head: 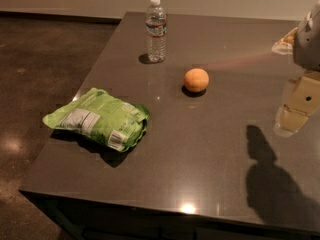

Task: Pick green rice chip bag

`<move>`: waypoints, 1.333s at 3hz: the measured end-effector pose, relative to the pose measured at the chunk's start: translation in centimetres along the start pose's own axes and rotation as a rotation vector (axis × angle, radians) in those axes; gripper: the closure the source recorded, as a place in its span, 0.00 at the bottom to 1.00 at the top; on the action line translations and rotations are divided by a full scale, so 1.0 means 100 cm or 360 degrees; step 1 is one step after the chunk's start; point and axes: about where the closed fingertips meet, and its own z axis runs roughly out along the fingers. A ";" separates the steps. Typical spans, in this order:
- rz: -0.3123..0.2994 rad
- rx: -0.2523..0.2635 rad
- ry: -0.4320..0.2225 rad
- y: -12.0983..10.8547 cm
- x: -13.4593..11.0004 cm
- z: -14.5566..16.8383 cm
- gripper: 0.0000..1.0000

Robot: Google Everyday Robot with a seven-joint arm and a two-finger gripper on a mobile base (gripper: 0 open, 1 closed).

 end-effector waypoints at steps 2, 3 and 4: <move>-0.0086 -0.0082 -0.0068 0.006 -0.040 0.015 0.00; -0.0165 -0.0174 -0.0099 0.022 -0.086 0.039 0.00; -0.0209 -0.0282 -0.0169 0.055 -0.146 0.063 0.00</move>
Offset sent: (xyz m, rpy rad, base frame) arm 0.0149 0.0928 -0.0238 0.0761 0.0968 0.1710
